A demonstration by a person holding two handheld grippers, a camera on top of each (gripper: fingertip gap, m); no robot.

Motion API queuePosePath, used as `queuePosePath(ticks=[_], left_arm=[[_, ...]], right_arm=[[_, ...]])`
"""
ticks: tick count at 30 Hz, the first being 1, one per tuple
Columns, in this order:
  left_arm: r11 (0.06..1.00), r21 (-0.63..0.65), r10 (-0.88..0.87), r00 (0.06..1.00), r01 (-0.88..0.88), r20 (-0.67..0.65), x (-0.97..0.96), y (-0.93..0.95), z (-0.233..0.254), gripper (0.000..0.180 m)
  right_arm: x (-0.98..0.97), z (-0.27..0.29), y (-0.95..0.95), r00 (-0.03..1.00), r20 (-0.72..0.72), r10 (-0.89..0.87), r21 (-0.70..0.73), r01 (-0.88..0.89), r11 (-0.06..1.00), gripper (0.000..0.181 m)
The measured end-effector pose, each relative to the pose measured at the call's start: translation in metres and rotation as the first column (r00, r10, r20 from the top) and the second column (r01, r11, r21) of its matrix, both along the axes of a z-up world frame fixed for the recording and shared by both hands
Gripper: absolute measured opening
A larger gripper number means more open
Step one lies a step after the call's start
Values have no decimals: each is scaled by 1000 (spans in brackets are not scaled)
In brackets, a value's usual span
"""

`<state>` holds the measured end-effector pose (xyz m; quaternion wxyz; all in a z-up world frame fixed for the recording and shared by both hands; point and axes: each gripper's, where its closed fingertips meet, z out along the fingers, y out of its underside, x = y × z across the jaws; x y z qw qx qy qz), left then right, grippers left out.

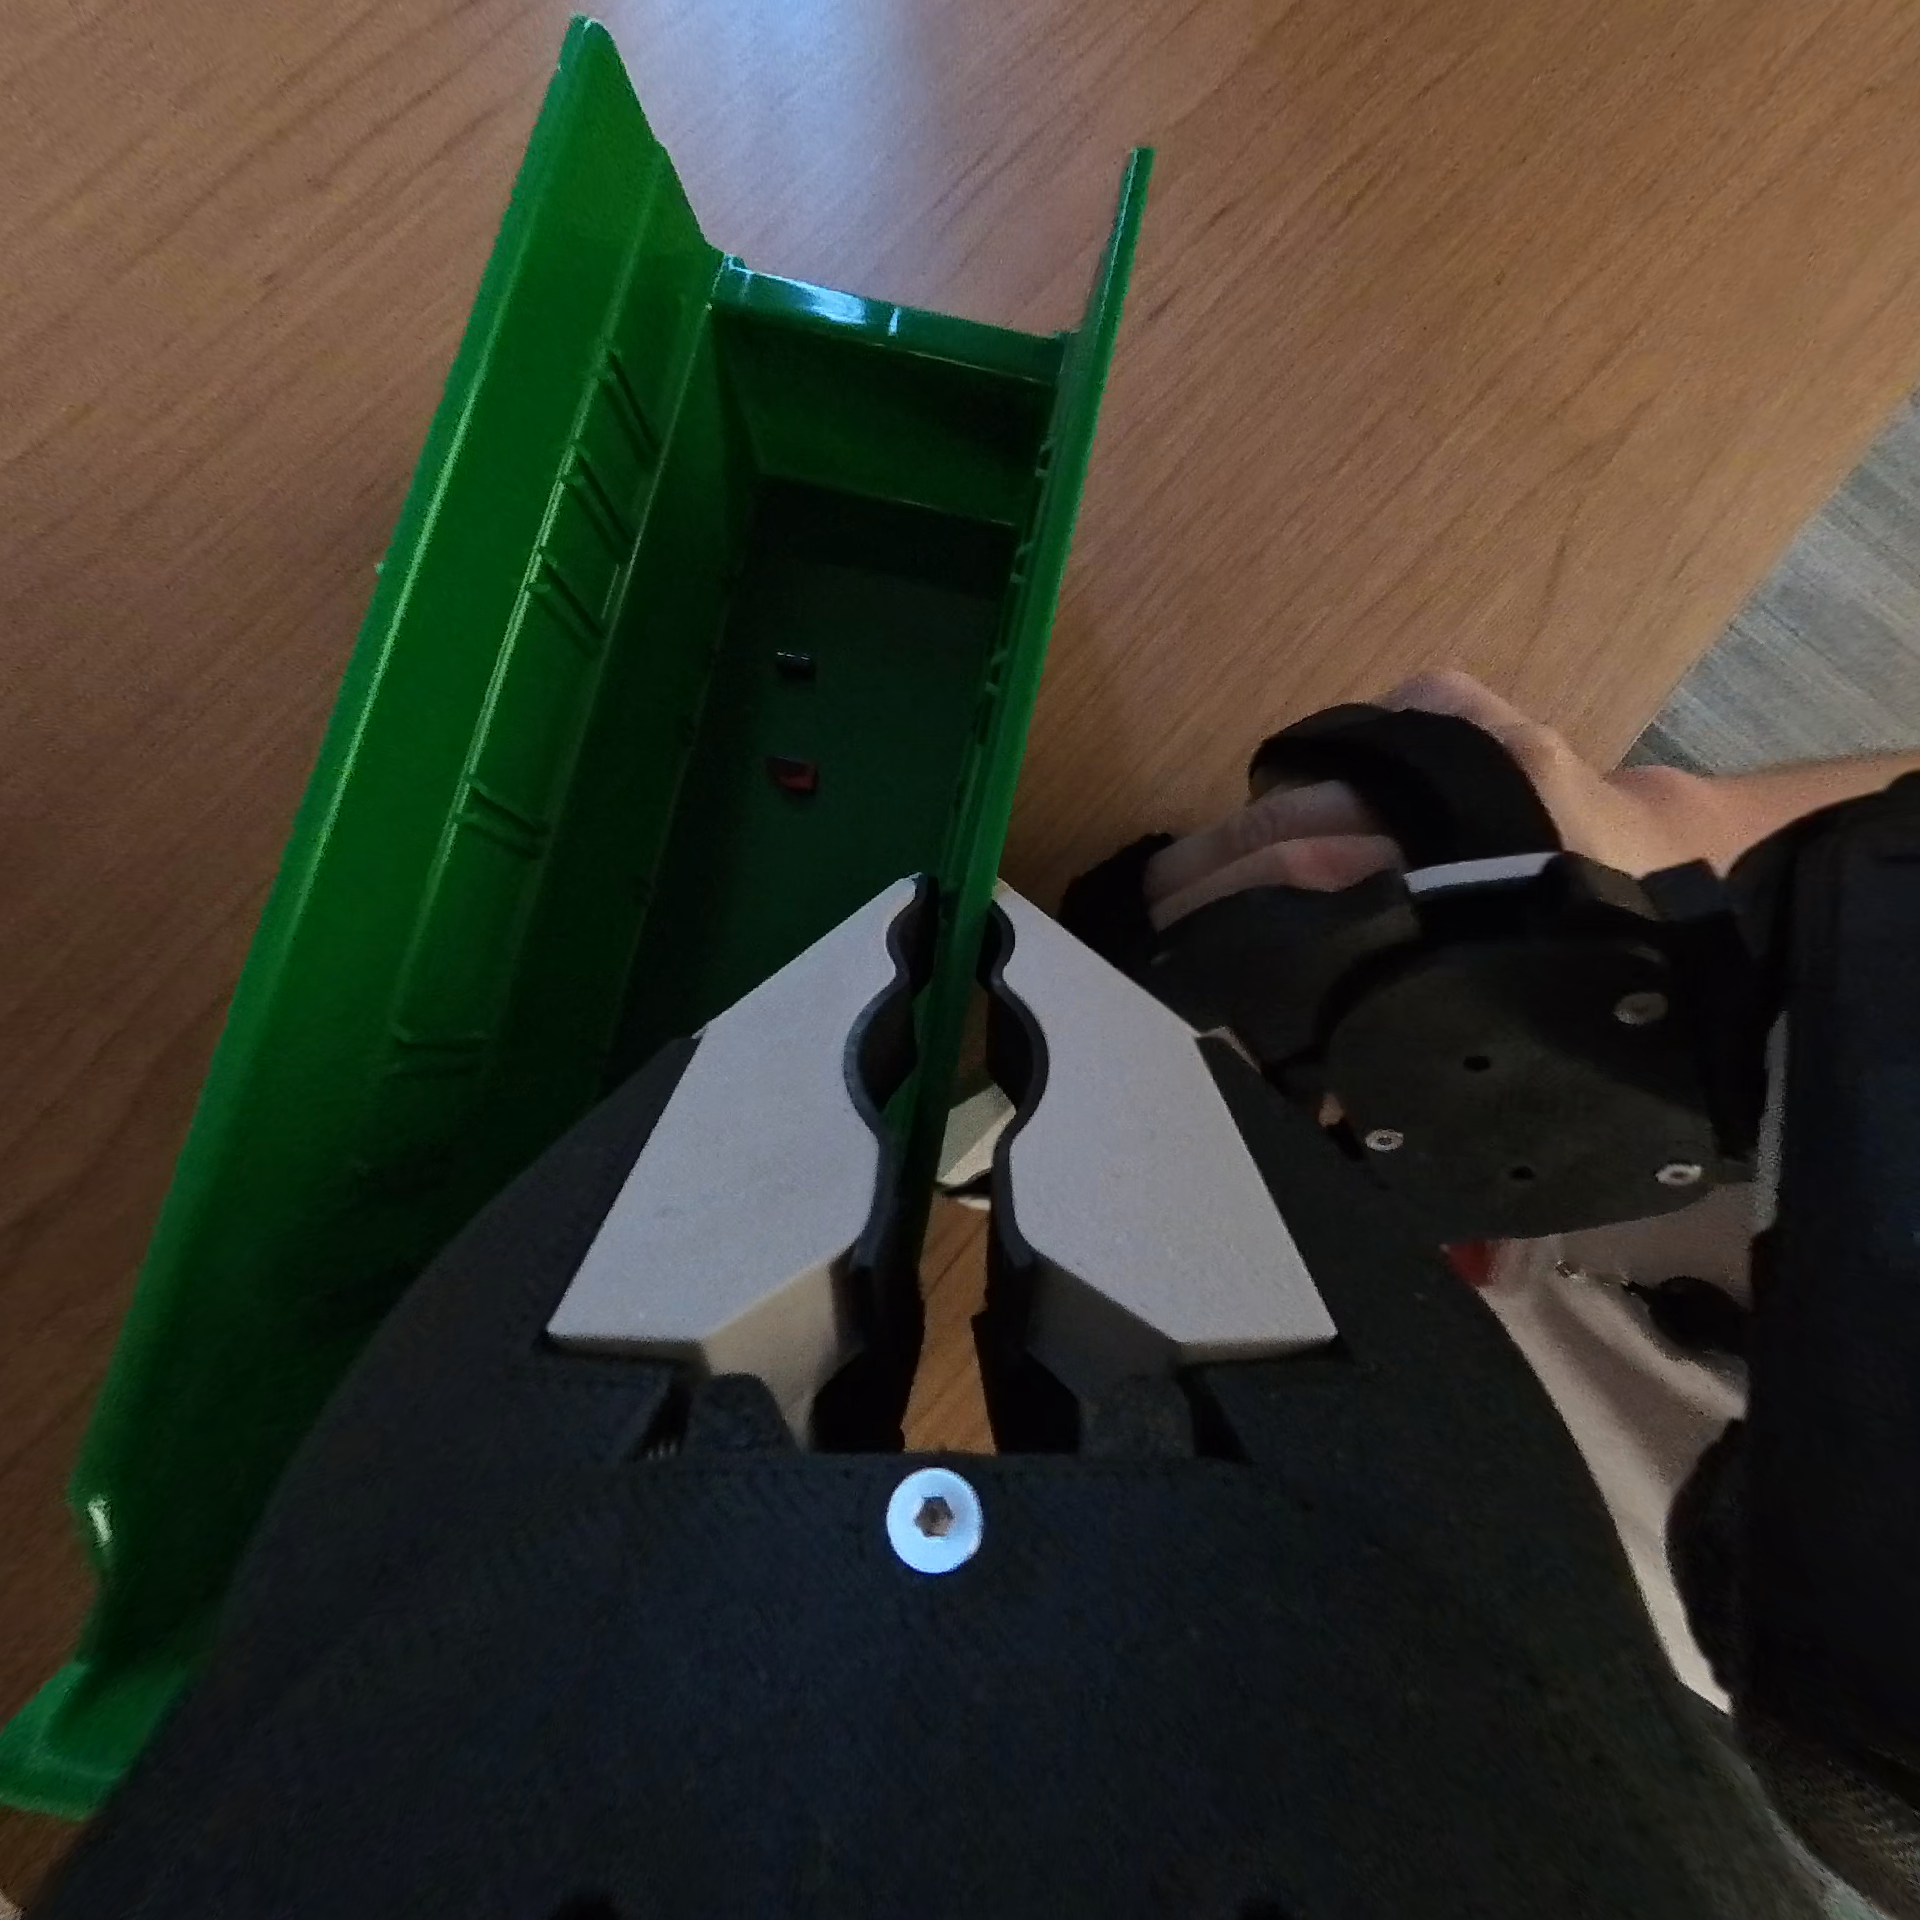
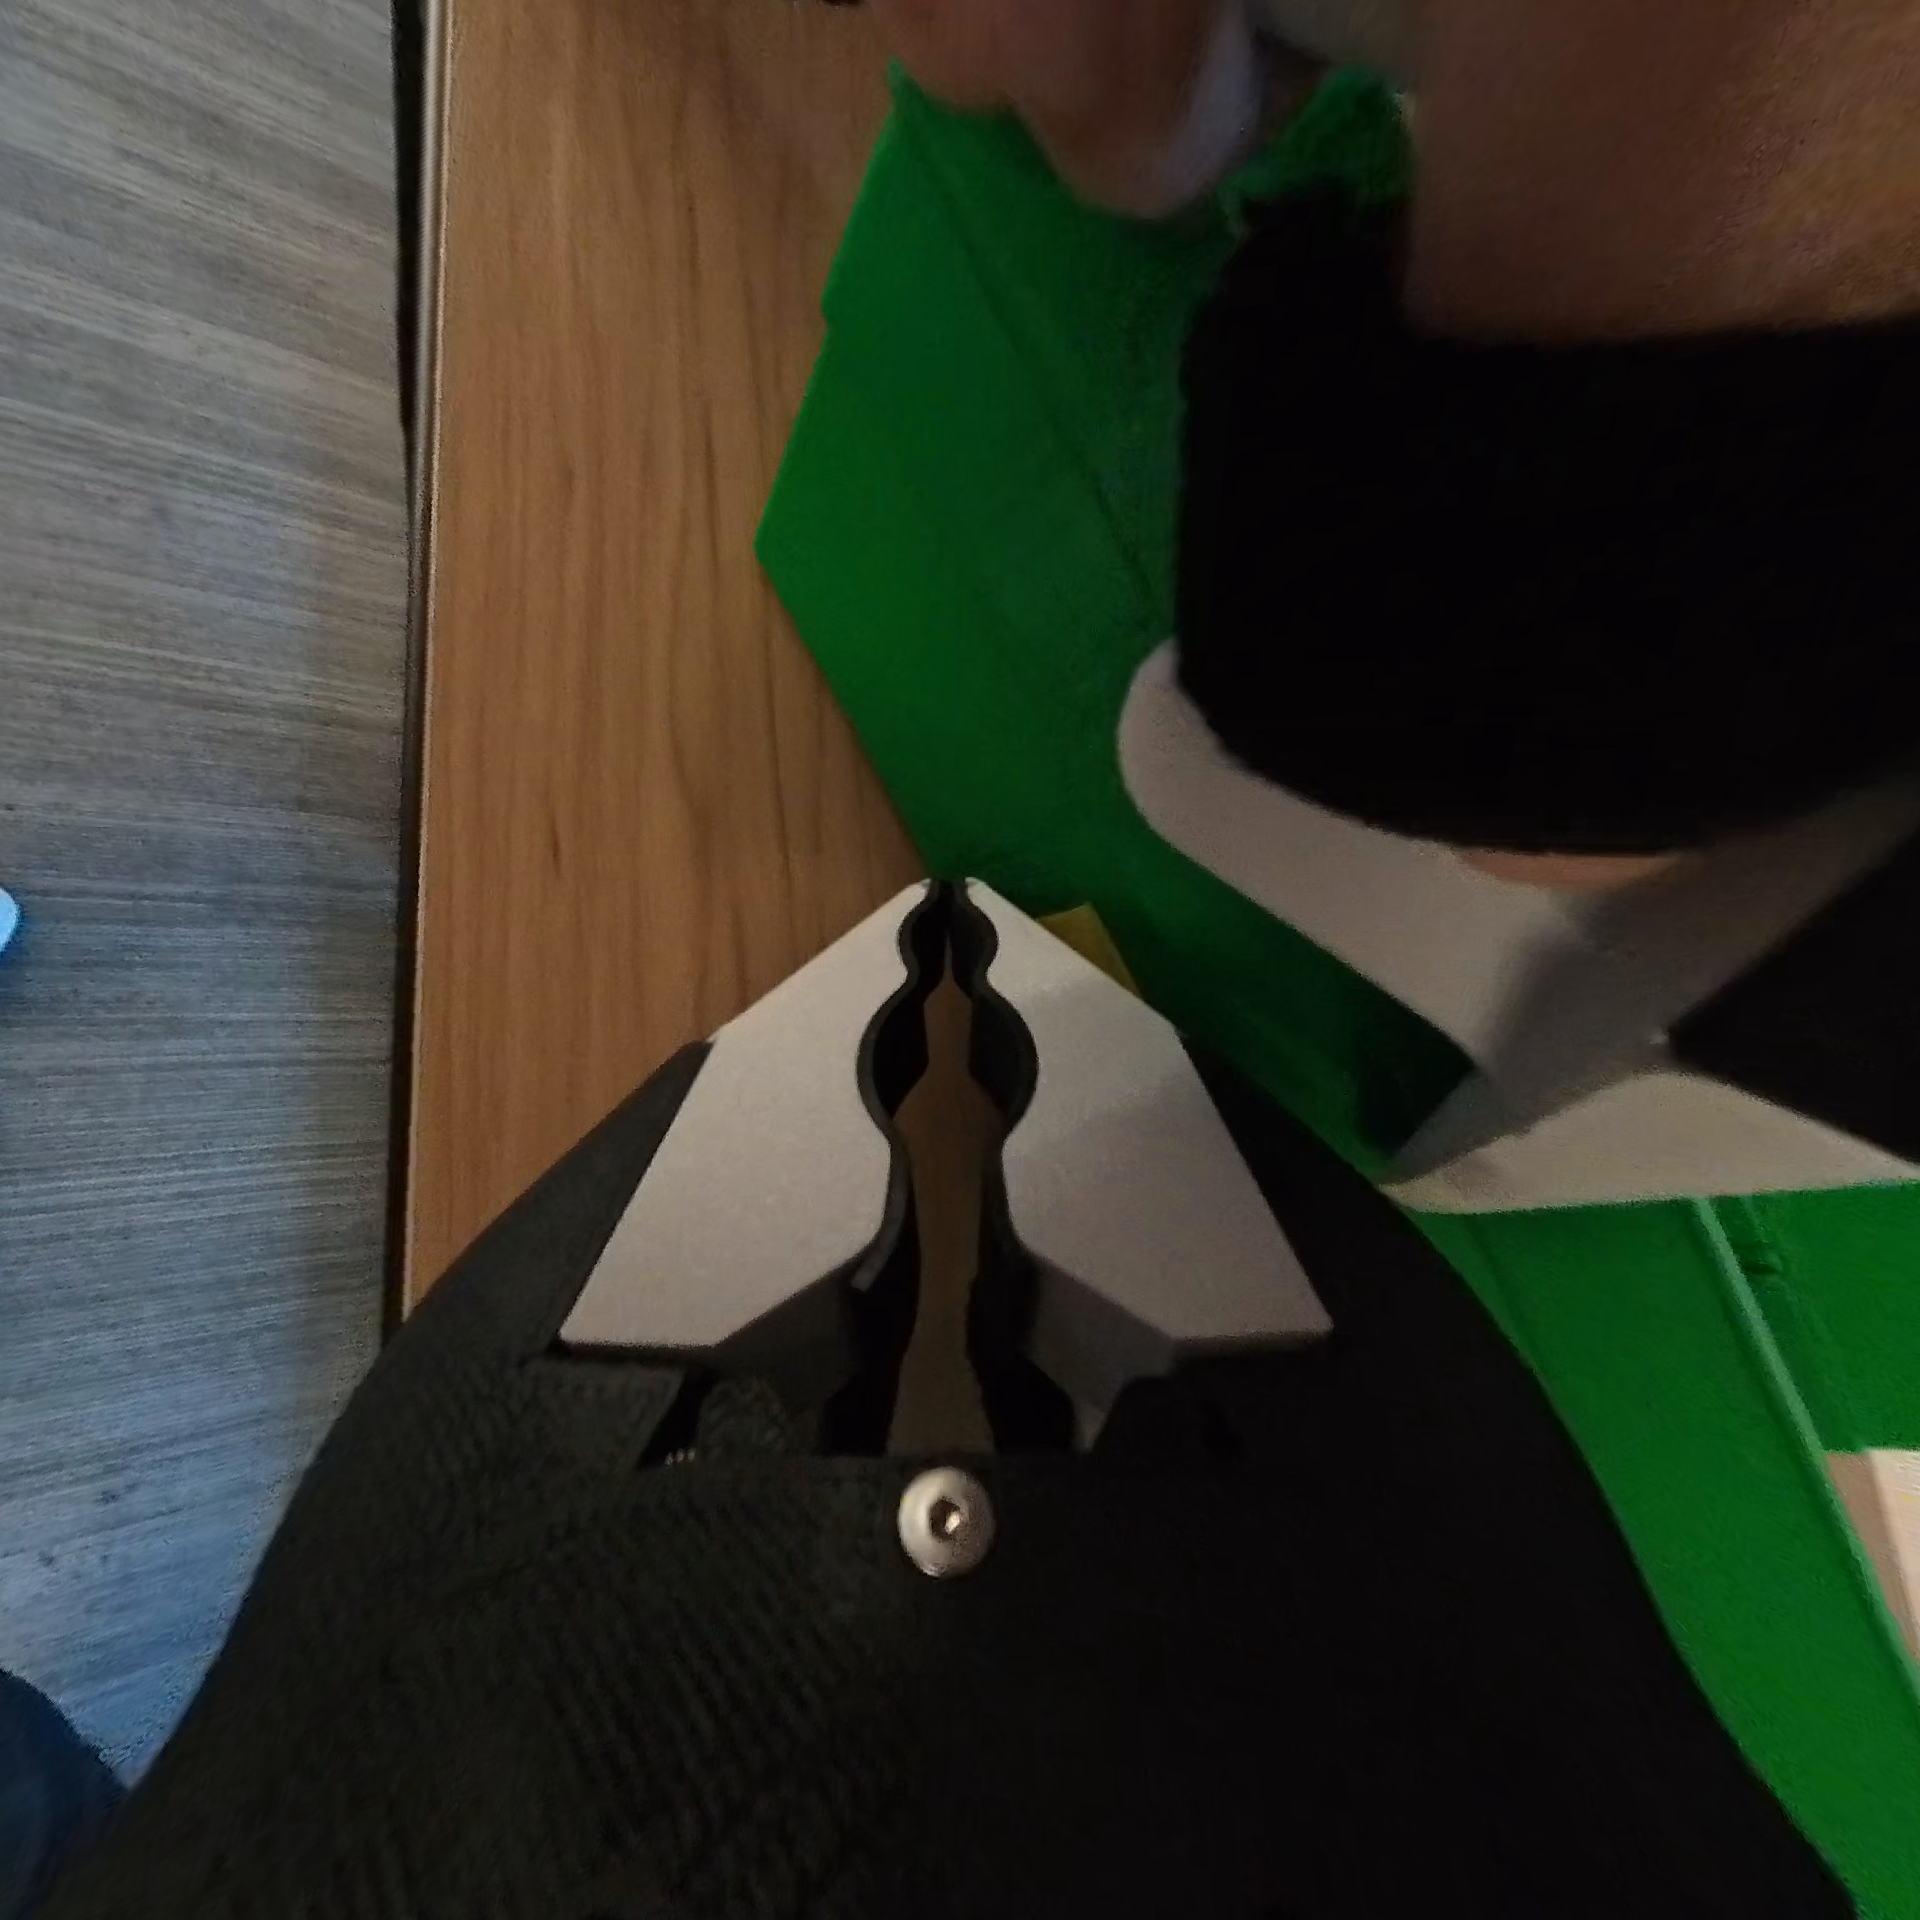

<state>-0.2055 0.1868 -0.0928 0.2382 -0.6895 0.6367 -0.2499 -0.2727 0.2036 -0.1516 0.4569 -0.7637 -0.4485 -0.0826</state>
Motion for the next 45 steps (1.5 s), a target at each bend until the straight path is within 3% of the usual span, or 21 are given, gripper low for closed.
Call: queuePosePath(ticks=[4,10,12,14,16,18,21,24,29,34,38,45], left_arm=[[1000,-2,2,1000,-2,7,0,0,0,6],[1000,9,-22,999,23,-46,-6,-1,-4,8],[999,33,-31,985,37,-167,-17,1,-22,26],[997,61,-36,964,54,-263,-24,5,-34,6],[998,52,-27,964,42,-265,-21,4,-32,5],[999,41,-7,963,19,-269,-18,2,-30,4],[1000,2,19,963,-20,-269,-15,-5,-25,4],[998,-35,34,968,-44,-247,-13,-17,-16,3],[989,-137,30,985,-54,-172,-5,-46,8,2],[970,-243,-49,986,8,-161,0,-95,16,2],[955,-289,-110,981,60,-160,6,-132,16,2],[962,-249,-167,962,111,-216,12,-170,10,2]], right_arm=[[22,12,-18,1000,-15,-15,49,16,999,0],[97,50,-60,920,-365,-139,91,184,979,0],[107,58,-74,887,-443,-129,92,189,978,0],[109,63,-85,855,-505,-117,90,187,978,0],[108,69,-94,802,-588,-108,76,188,979,0],[103,75,-101,703,-703,-108,49,199,979,0],[82,83,-113,430,-897,-103,-37,158,987,0],[68,91,-126,189,-981,-51,-28,120,992,0],[81,99,-136,-166,-985,48,11,219,976,0],[110,105,-160,-451,-868,207,82,281,956,0],[120,97,-175,-552,-790,266,90,325,941,0],[135,90,-190,-532,-790,306,94,388,917,0]])
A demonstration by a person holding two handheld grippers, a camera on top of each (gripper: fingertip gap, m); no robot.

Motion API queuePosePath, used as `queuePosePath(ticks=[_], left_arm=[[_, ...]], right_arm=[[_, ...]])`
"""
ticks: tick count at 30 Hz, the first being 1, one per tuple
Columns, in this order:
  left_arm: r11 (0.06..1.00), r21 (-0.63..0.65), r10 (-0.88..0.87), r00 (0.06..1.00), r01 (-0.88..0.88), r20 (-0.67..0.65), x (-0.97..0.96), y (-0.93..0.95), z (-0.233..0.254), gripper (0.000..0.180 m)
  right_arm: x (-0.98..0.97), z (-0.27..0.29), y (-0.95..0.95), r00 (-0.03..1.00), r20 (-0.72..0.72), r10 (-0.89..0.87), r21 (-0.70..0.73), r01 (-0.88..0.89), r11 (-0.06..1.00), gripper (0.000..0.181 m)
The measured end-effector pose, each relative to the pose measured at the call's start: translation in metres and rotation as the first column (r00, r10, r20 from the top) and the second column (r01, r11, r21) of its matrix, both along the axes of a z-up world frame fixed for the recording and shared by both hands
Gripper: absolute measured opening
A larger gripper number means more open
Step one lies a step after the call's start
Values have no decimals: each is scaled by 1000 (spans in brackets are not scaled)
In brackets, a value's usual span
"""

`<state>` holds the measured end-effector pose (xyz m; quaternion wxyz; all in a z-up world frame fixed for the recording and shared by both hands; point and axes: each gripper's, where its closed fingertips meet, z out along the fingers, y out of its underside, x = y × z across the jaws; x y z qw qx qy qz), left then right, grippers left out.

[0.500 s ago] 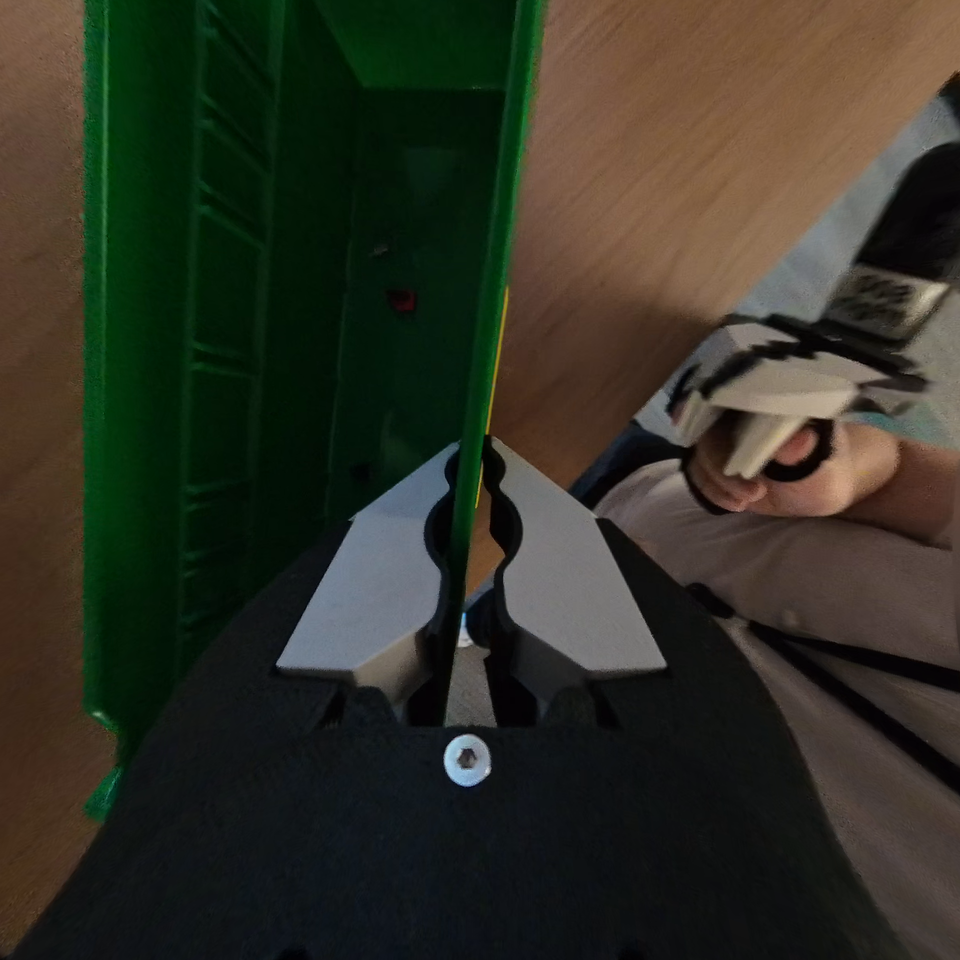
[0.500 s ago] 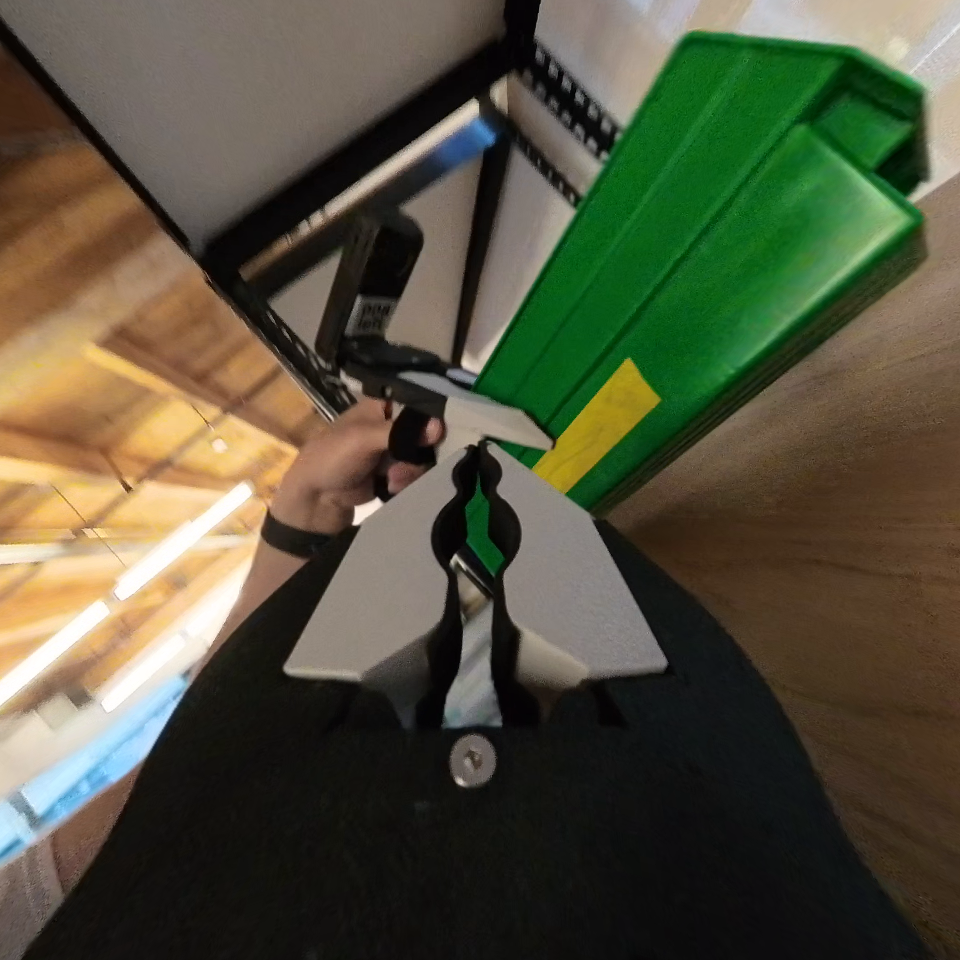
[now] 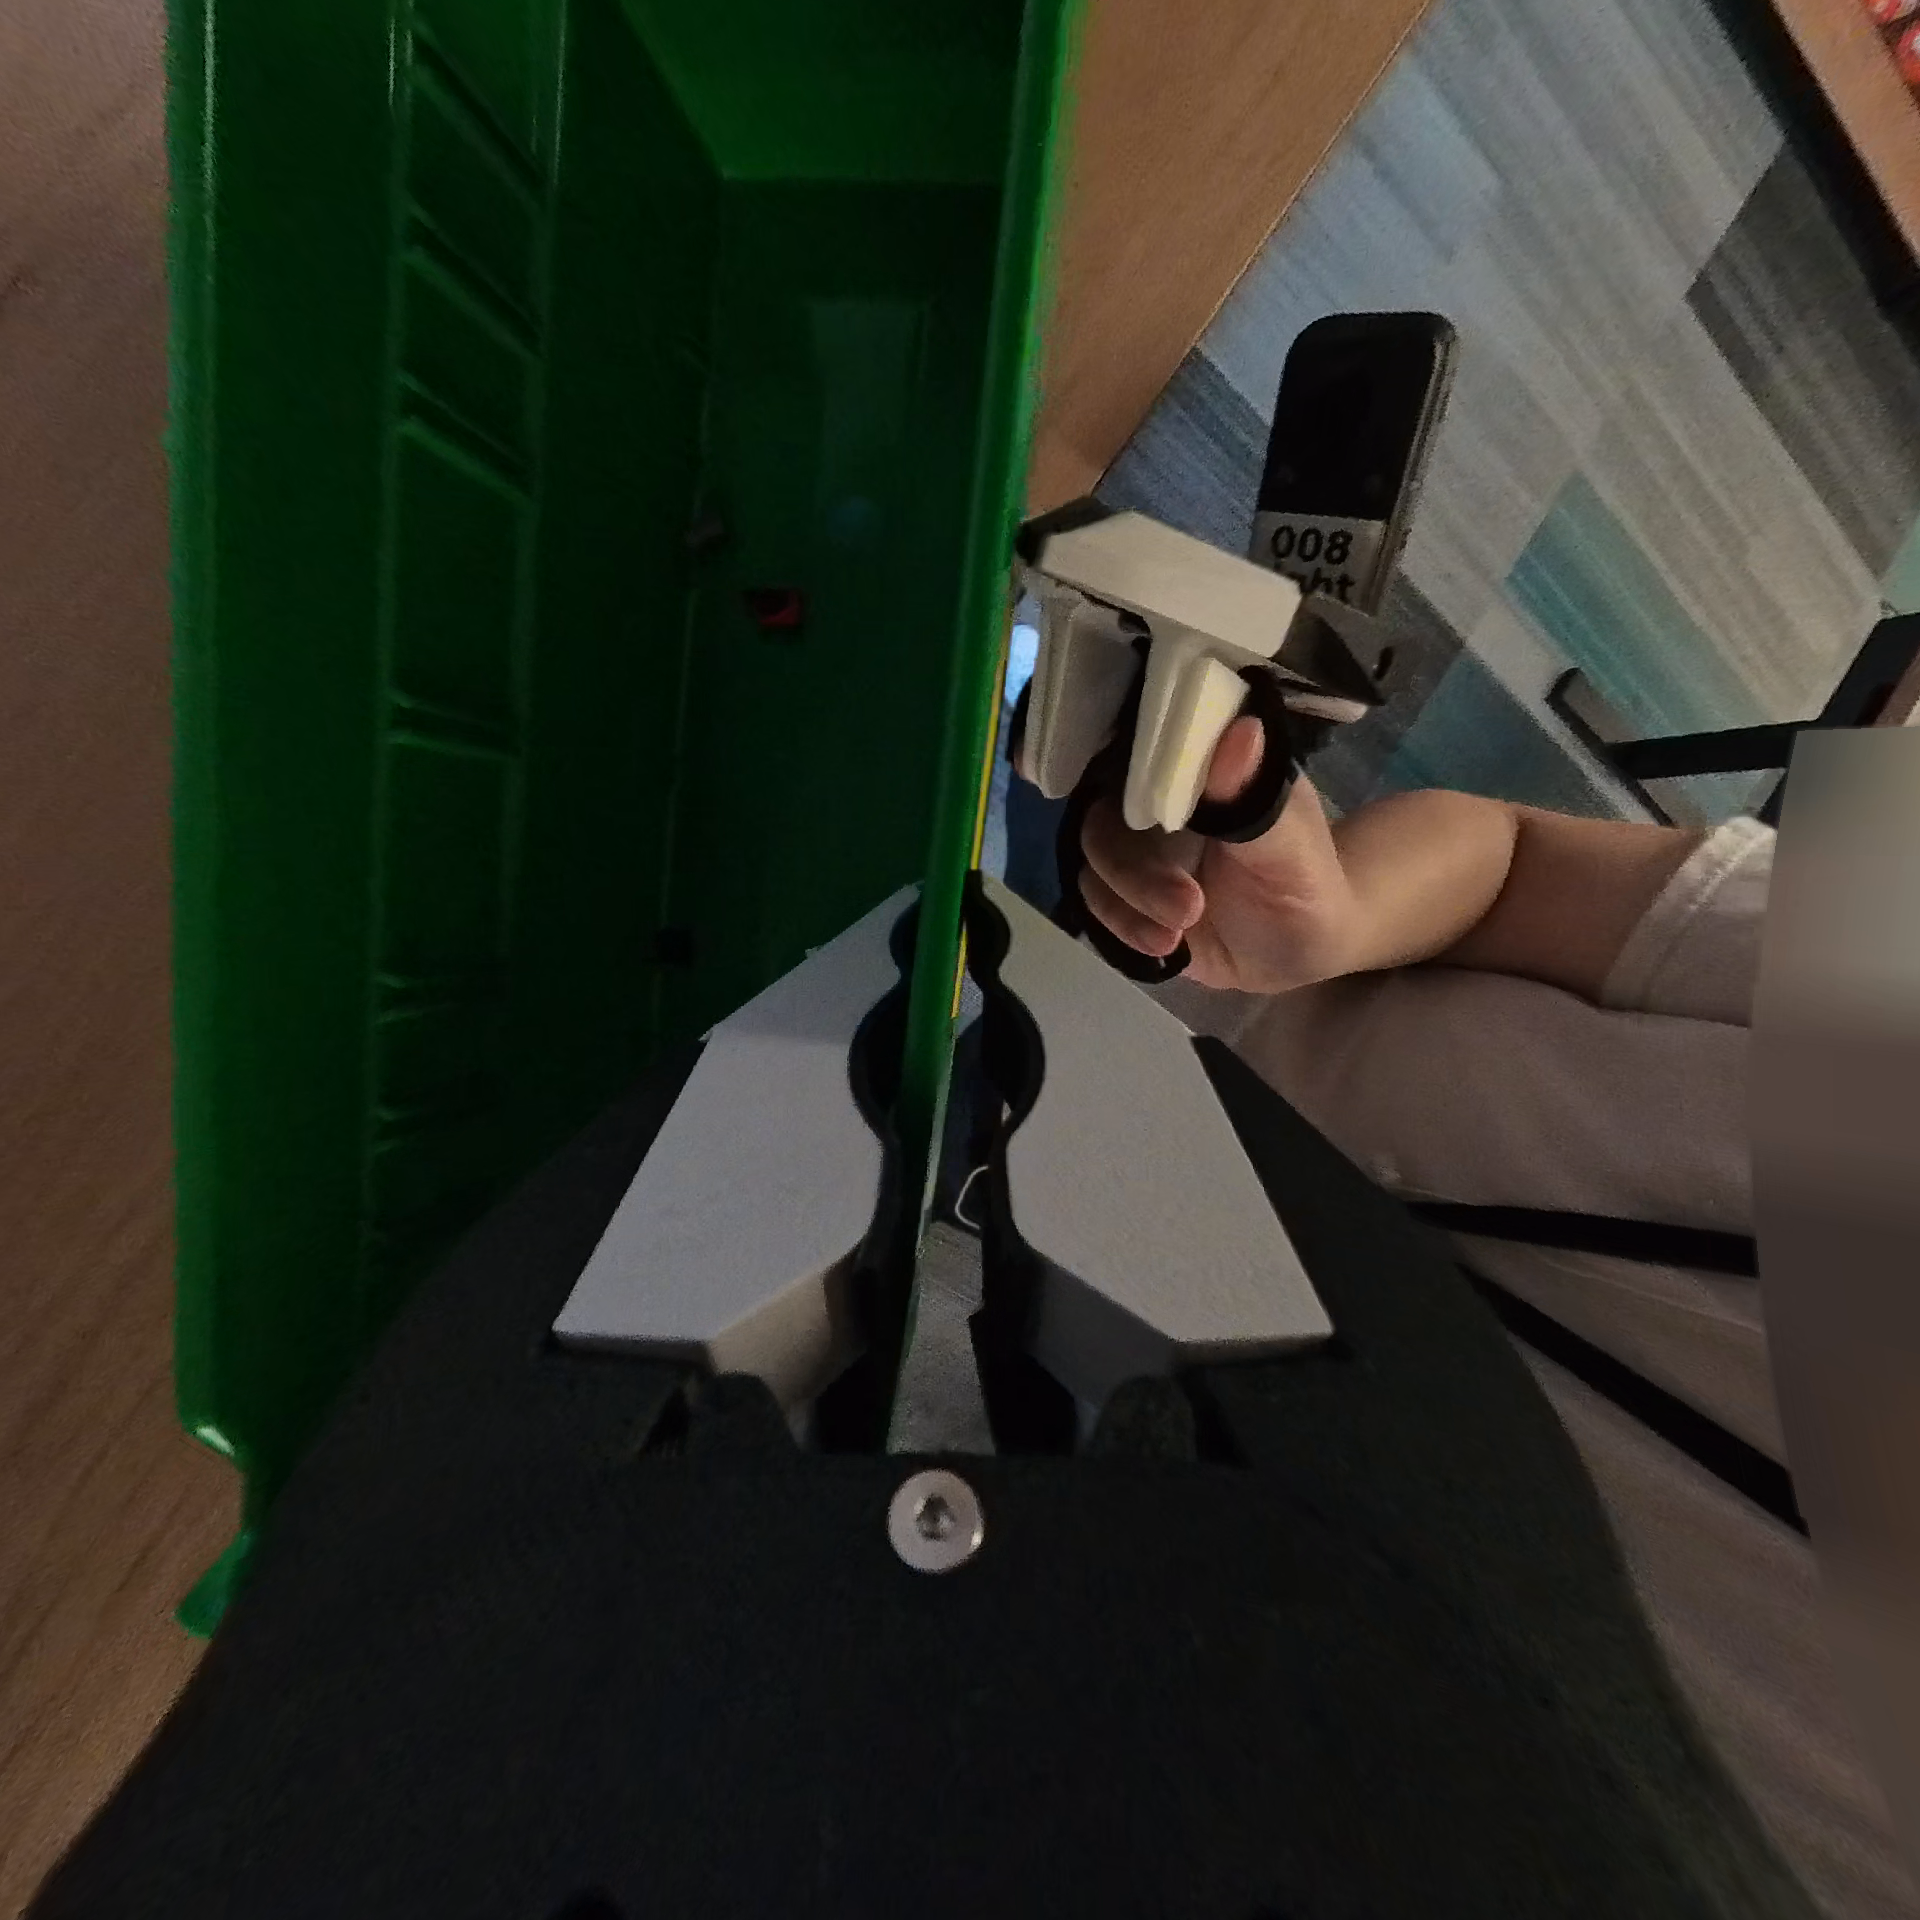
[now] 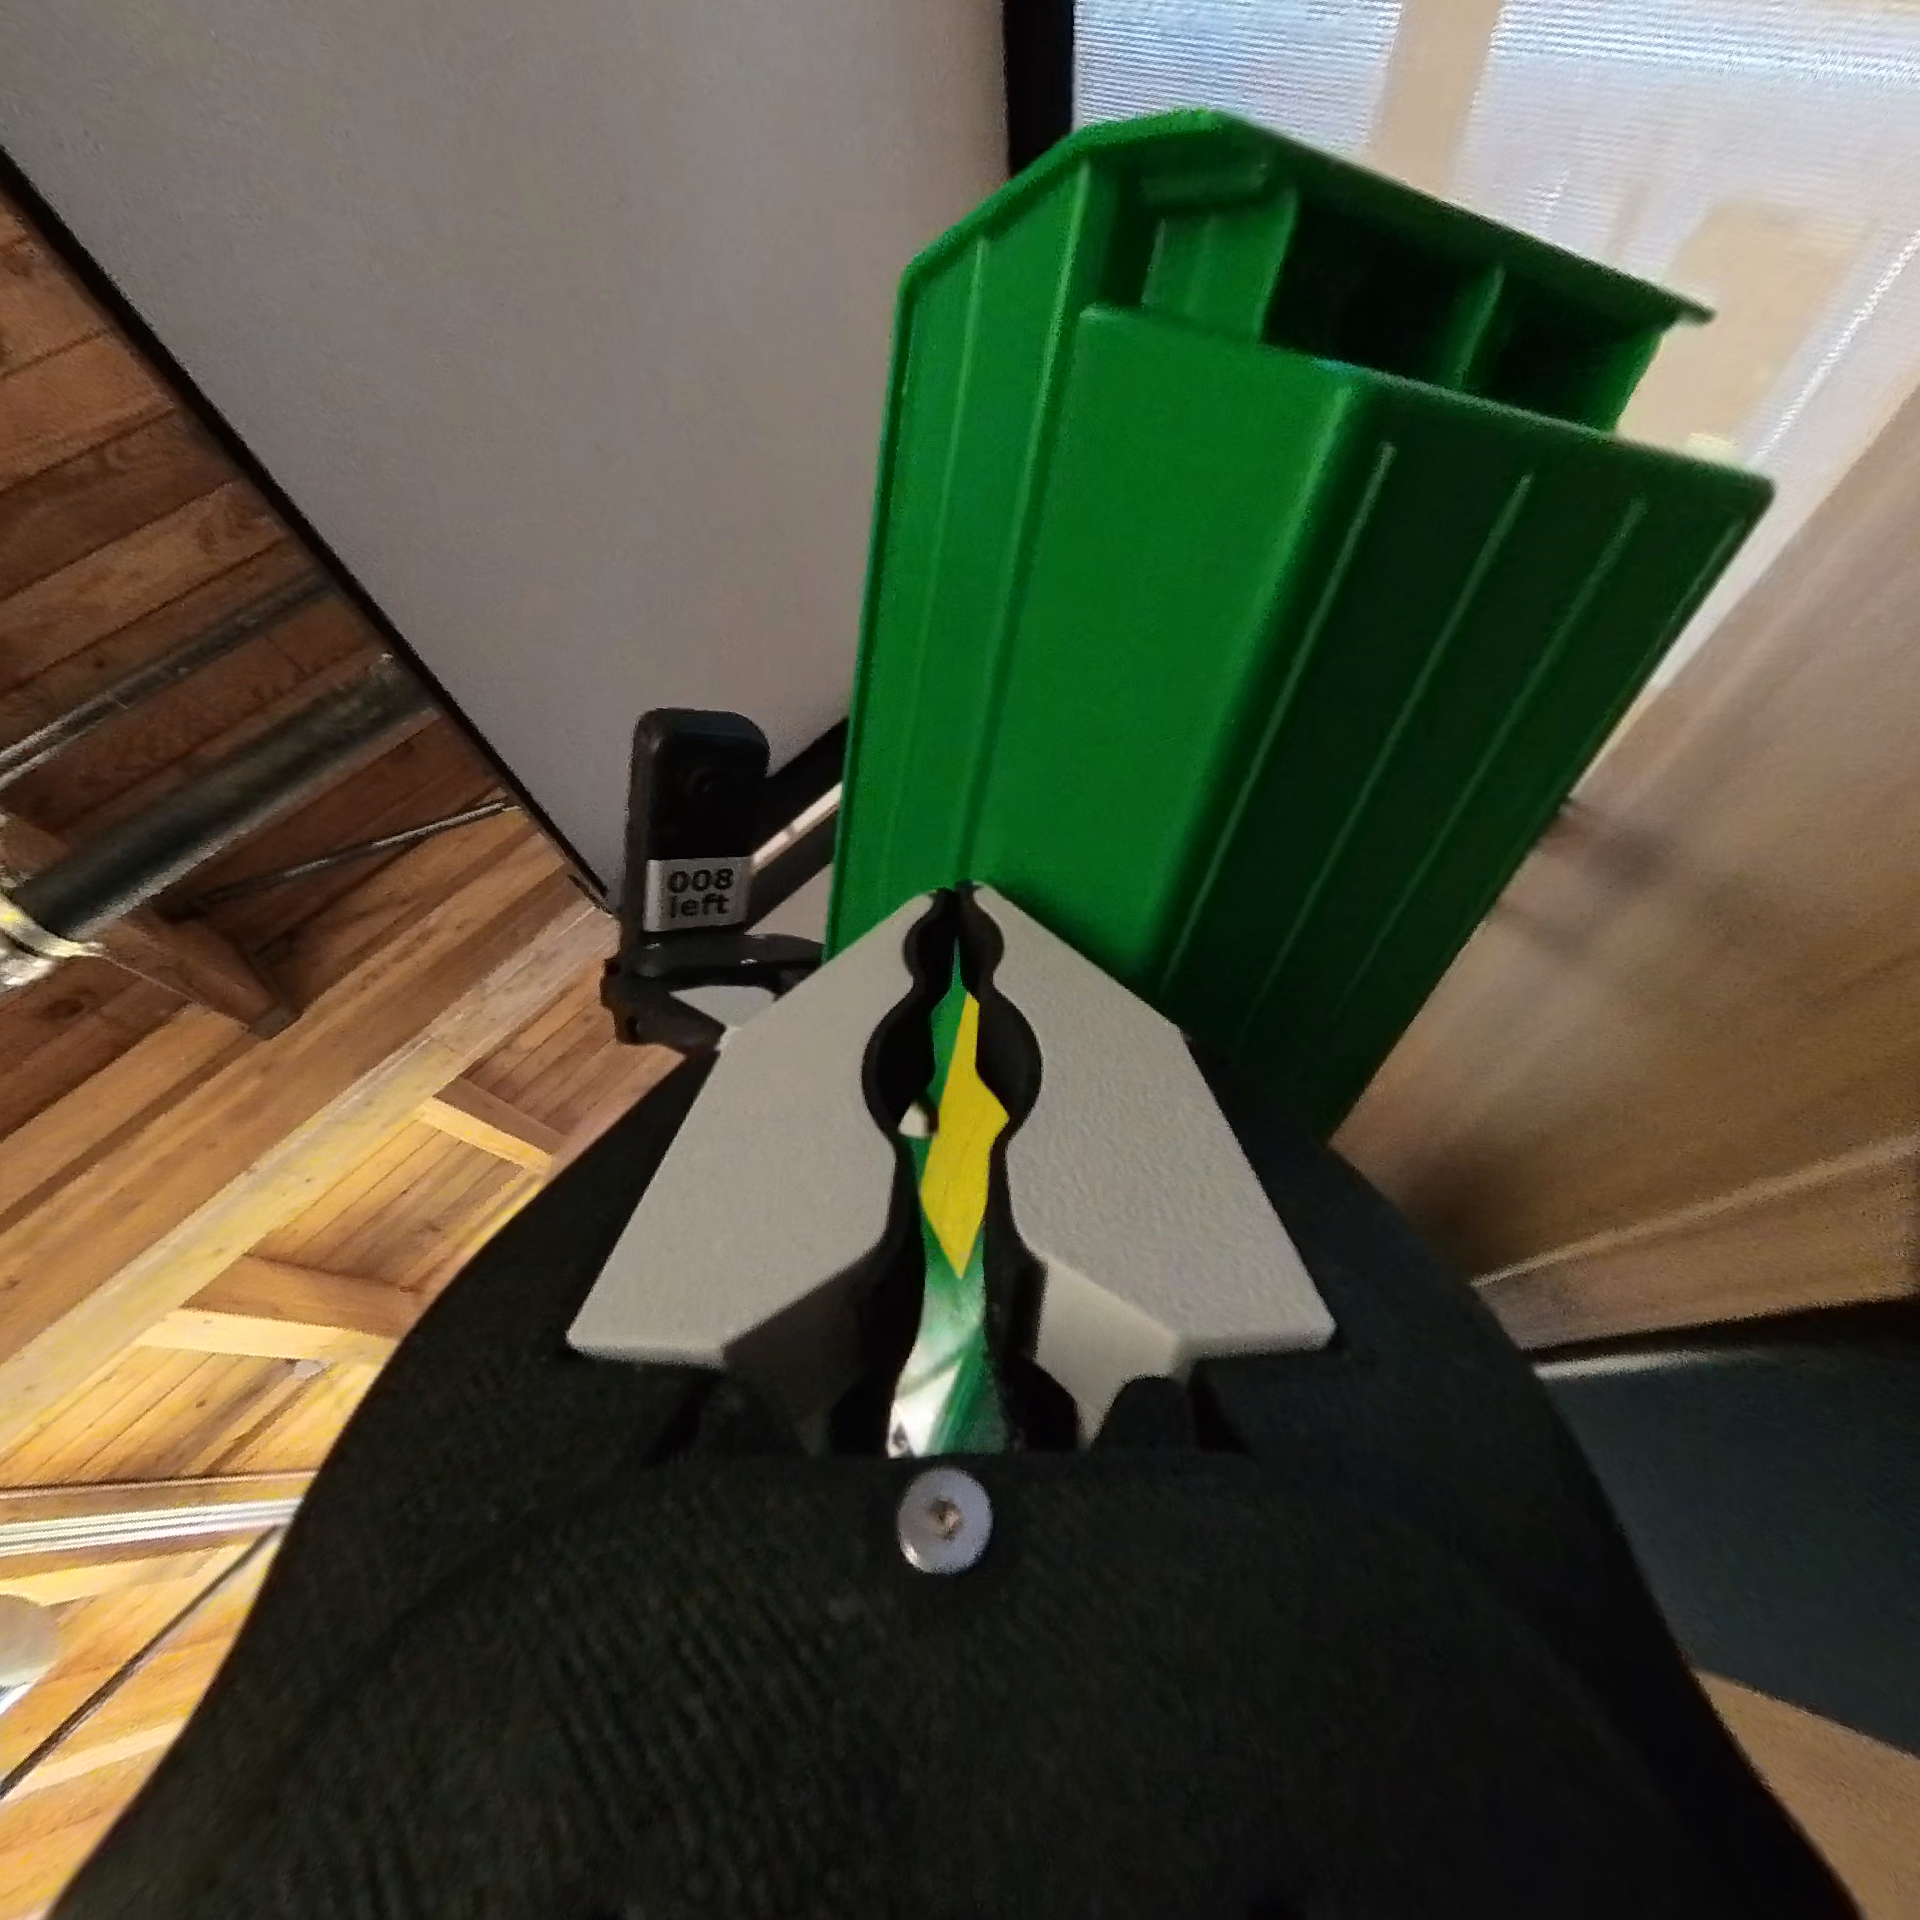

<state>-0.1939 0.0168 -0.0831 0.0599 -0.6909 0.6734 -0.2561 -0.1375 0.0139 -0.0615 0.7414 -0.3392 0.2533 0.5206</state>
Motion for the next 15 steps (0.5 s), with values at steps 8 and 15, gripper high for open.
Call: queuePosePath(ticks=[8,15], left_arm=[[996,-55,73,997,-74,-24,7,8,-7,2],[998,-35,53,996,-55,-76,13,6,-12,2]], right_arm=[[4,-19,7,994,-95,58,-28,-61,998,0],[-2,-12,16,994,-58,92,-79,-97,992,0]])
